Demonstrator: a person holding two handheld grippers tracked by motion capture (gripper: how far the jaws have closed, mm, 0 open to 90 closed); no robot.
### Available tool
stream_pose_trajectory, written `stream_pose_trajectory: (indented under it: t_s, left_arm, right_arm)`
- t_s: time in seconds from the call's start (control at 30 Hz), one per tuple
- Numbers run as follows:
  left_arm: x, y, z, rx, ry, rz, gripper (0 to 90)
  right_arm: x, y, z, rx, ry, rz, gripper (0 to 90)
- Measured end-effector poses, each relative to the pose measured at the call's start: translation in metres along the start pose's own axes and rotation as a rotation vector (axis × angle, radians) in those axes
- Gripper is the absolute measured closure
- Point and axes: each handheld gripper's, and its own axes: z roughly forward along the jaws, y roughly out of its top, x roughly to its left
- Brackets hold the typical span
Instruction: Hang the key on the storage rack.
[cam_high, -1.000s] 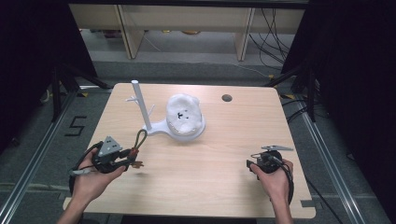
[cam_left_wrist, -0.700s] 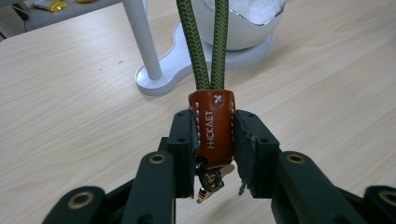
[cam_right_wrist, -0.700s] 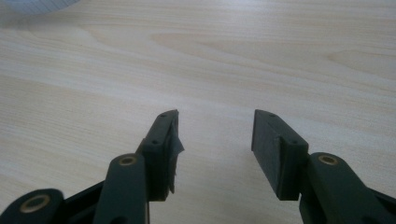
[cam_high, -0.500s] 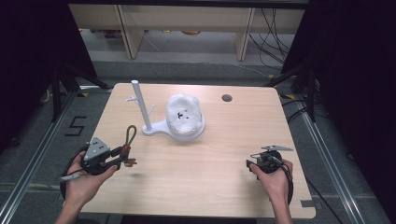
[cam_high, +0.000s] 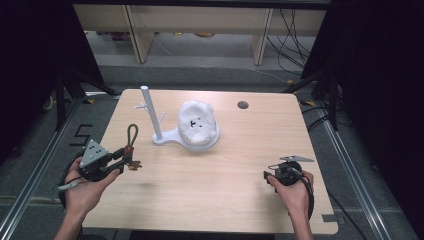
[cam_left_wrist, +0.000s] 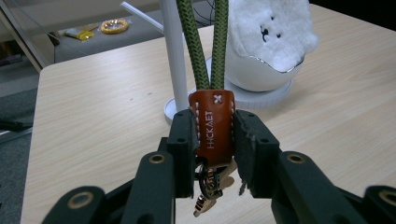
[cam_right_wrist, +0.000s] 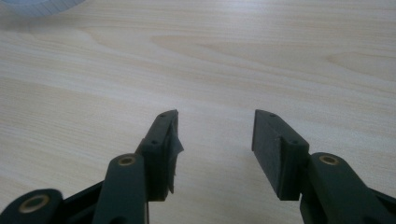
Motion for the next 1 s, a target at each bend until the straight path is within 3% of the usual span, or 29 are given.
stream_pose_trajectory:
  t_s: [0.13,0.17,0.23,0.3,0.33,0.43,0.6,0.67,1.0]
  left_arm:
    - [-0.001,0.001,-0.001,-0.021,0.001,-0.008,68.4]
    - [-0.001,0.002,-0.001,-0.027,0.002,-0.011,68.4]
    - [0.0,0.003,-0.002,-0.041,0.009,-0.007,68.4]
    - [0.0,0.005,-0.002,-0.056,0.014,-0.006,68.3]
    - [0.0,0.006,-0.002,-0.061,0.016,-0.005,68.3]
    - [0.002,0.008,-0.001,-0.075,0.01,-0.008,68.3]
    - [0.004,0.014,0.002,-0.081,0.014,-0.011,68.3]
    - [0.005,0.016,0.003,-0.089,0.015,-0.013,68.3]
    - [0.009,0.026,0.011,-0.097,0.012,-0.015,68.3]
  right_arm:
    - [0.003,0.0,0.0,0.001,0.007,0.036,51.7]
    - [0.003,0.0,0.0,-0.003,0.006,0.033,51.7]
    - [-0.002,-0.001,0.0,-0.015,0.017,-0.021,51.6]
    - [-0.001,-0.001,0.0,-0.02,0.018,-0.011,51.5]
    - [-0.002,-0.001,0.001,-0.034,0.021,-0.034,51.5]
    - [-0.002,0.0,0.002,-0.034,0.002,-0.034,51.2]
    - [0.001,0.0,-0.002,-0.002,0.019,0.004,50.8]
    - [0.0,0.001,0.001,-0.029,0.005,-0.008,50.7]
    - [-0.001,0.001,0.001,-0.028,0.0,-0.018,50.6]
